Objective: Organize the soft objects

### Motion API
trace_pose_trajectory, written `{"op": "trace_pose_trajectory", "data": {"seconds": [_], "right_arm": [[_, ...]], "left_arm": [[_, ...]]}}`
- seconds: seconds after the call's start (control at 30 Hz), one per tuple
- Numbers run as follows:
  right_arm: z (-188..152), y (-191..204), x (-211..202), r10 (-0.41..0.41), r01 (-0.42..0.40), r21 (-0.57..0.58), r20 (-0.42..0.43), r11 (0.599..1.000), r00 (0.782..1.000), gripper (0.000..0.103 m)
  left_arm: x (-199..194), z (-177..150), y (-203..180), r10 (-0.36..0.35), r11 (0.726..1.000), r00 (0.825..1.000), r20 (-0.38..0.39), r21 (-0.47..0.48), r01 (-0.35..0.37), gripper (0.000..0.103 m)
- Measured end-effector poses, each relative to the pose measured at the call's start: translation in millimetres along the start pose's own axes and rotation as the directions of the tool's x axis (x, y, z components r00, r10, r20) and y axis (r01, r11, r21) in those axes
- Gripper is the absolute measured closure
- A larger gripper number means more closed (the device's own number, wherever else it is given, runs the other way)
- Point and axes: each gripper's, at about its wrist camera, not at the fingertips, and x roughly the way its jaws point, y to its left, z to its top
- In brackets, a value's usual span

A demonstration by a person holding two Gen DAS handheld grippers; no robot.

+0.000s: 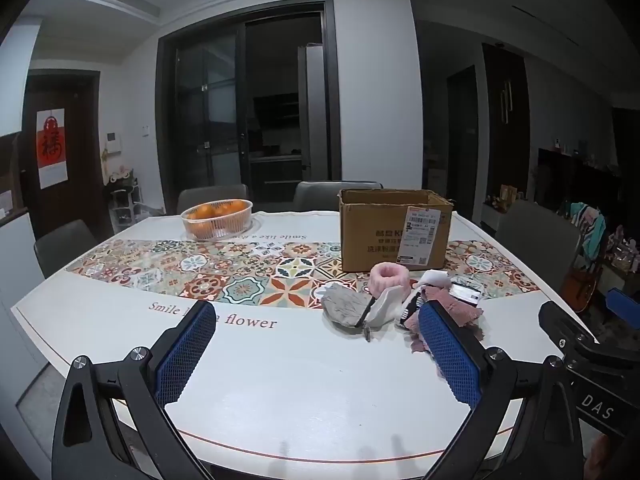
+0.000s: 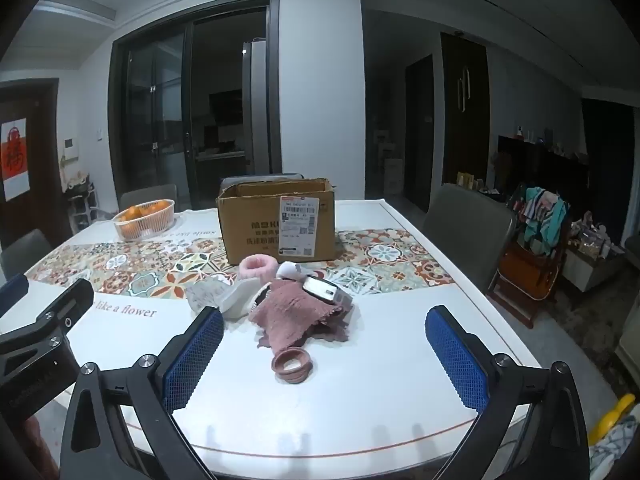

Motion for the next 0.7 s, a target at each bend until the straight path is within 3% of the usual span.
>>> {"op": "trace_pose_trajectory", "data": {"seconds": [0.47, 0.7], "right_arm": [[0, 9, -2, -0.009, 0.009, 0.013, 0.004, 1.0, 1.0, 0.0], [0, -4, -2, 0.0, 0.0, 0.024, 0.002, 1.0, 1.0, 0.0]], "left_arm": [[1, 0, -4, 0.015, 1.0, 1.0, 0.004, 0.021, -0.016, 0.0], [-1, 0, -5, 0.015, 1.0, 1.0, 0.008, 0.023, -0.016, 0.0]]}}
